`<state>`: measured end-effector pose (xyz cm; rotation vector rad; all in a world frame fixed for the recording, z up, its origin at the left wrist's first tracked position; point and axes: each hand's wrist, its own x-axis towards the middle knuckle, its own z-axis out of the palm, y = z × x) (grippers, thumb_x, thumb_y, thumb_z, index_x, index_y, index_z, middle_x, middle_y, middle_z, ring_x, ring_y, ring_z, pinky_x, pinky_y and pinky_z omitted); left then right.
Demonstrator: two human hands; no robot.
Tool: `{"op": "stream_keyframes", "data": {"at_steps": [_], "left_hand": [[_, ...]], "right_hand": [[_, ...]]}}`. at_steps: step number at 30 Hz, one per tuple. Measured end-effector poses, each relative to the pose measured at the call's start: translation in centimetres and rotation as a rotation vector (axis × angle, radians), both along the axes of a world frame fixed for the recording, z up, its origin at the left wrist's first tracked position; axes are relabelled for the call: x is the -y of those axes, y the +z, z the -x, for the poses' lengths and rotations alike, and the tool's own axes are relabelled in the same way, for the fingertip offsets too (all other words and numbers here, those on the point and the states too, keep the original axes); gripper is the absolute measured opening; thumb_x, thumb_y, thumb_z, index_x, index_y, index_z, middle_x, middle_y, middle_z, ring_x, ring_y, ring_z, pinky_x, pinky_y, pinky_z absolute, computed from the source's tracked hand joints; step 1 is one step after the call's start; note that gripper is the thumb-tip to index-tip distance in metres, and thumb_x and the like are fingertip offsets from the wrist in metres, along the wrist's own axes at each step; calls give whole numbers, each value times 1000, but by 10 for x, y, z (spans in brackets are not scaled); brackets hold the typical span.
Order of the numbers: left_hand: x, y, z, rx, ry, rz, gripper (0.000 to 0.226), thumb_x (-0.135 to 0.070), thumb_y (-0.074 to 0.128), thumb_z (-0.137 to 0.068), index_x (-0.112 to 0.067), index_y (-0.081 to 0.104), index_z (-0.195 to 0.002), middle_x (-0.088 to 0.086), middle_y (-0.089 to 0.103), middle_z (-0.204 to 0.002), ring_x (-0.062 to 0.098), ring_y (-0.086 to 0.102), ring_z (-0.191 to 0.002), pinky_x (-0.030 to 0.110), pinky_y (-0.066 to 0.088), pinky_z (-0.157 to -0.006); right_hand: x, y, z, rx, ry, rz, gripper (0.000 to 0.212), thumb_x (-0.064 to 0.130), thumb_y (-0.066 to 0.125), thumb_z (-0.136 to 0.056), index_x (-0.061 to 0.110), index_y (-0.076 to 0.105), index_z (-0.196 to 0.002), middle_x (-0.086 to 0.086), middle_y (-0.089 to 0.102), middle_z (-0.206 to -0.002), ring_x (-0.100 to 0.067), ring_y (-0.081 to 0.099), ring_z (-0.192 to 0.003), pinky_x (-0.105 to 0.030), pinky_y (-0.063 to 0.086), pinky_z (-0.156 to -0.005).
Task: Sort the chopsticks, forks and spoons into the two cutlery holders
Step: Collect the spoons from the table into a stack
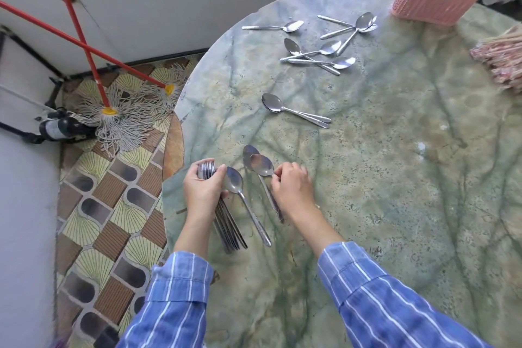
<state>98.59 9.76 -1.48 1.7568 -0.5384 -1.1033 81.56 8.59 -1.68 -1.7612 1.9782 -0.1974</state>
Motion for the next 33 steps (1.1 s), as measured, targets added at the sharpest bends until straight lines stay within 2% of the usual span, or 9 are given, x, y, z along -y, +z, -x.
{"op": "stream_keyframes", "data": {"at_steps": [6,10,13,17,21,25,27,30,33], "left_hand": [[7,-4,-1,160,-142,-113,29,-15,81,-71,-20,60,-92,4,66,-80,15,57,-40,37,56,-53],[6,-4,-2,197,-182,-139,26,-17,76,-73,-24,59,-91,1,68,-78,22,61,-46,46,59,-62],[-1,0,-3,110,-216,-85,25,-11,72,-80,-24,57,-95,10,66,-82,23,63,-50,39,56,-59],[-12,12,-2,-49,-229,-25,25,-4,68,-86,-8,56,-108,9,56,-88,17,60,-67,29,58,-57],[-25,17,1,-142,-168,3,22,-7,68,-86,-9,59,-106,8,56,-89,17,60,-74,24,54,-52],[-41,22,13,-275,-30,26,13,-4,62,-89,-11,62,-100,5,58,-81,14,52,-64,21,44,-50],[-48,27,24,-359,12,43,12,-2,57,-91,-11,60,-99,7,61,-80,14,54,-63,21,42,-50],[-60,35,44,-474,18,87,14,-2,55,-93,-11,58,-103,6,65,-80,15,66,-62,19,49,-50],[-72,42,63,-530,-9,77,15,-6,59,-92,-11,58,-107,7,64,-81,17,69,-63,24,54,-55]], "right_hand": [[3,7,-4,230,-135,-113,23,11,45,-97,7,49,-119,-11,52,-120,-27,51,-112,-26,35,-90],[-6,10,-20,312,-188,-147,28,16,50,-96,1,48,-120,-16,49,-121,-28,49,-113,-25,31,-84],[-10,9,-26,219,-170,-122,33,28,59,-93,3,53,-113,-12,54,-114,-29,54,-104,-31,38,-80],[-9,11,-25,188,-151,-90,19,20,58,-90,4,62,-100,-13,61,-102,-29,59,-94,-30,40,-72],[-13,12,-11,256,-187,-165,9,15,60,-82,6,61,-84,-11,65,-87,-27,59,-80,-28,38,-63],[-29,20,20,431,-180,-222,15,21,61,-84,11,57,-75,-1,55,-68,-19,50,-69,-26,35,-54],[-39,28,36,508,-206,-226,15,24,55,-89,12,56,-81,0,59,-71,-16,51,-69,-23,38,-56],[-56,38,55,846,-345,-335,8,19,45,-96,14,51,-93,-4,62,-76,-14,58,-62,-27,49,-54],[-73,50,75,1044,-411,-381,10,16,39,-99,16,46,-91,-1,48,-67,-10,41,-45,-22,36,-42]]}}
